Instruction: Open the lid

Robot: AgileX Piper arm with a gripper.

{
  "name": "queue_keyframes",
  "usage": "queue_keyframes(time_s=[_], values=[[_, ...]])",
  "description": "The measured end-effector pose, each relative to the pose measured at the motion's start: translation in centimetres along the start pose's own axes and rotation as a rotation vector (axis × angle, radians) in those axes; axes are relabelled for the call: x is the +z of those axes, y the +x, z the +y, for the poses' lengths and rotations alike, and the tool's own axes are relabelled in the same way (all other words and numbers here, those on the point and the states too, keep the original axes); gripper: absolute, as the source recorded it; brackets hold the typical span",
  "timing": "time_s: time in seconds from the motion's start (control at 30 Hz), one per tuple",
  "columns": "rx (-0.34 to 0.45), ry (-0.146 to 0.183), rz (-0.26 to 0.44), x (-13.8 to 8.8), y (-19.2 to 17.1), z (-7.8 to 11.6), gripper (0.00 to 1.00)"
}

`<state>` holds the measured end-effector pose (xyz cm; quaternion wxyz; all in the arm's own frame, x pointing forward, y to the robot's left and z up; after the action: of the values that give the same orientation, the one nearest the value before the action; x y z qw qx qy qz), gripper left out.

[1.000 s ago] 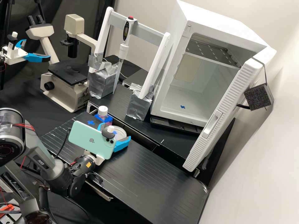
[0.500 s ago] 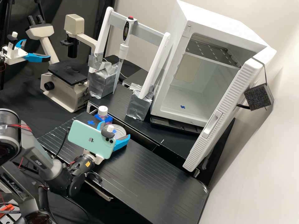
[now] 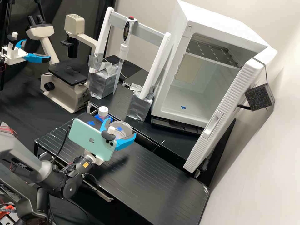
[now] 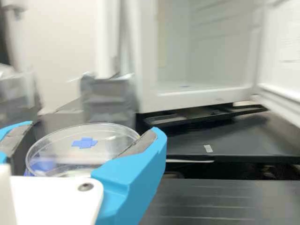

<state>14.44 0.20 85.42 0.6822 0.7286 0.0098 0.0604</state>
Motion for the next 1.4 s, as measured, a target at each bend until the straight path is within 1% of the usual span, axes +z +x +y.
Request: queue_keyframes(time_s=[0.1,0.17,0.27,0.3,0.47,0.5,0.63,0.67,1.03,1.27,1.37,1.4], values=[[0.047,0.037,-0.059,1.0,0.0,0.5,0.00],[0.063,0.060,-0.095,1.8,0.1,0.9,0.00],[0.088,0.077,-0.126,2.6,0.5,1.7,0.00],[0.097,0.088,-0.143,3.1,0.7,2.0,0.00],[0.121,0.120,-0.177,4.1,1.3,2.7,0.00],[0.119,0.126,-0.182,4.3,1.4,2.7,1.00],[0.105,0.133,-0.199,4.8,1.6,2.5,1.00],[0.100,0.141,-0.204,5.0,1.6,2.4,1.00],[0.078,0.080,-0.209,5.4,2.1,1.8,1.00],[0.077,0.080,-0.200,5.3,2.2,1.8,1.00],[0.082,0.075,-0.196,5.0,2.0,1.7,1.00],[0.090,0.068,-0.188,4.8,2.0,1.9,1.00]])
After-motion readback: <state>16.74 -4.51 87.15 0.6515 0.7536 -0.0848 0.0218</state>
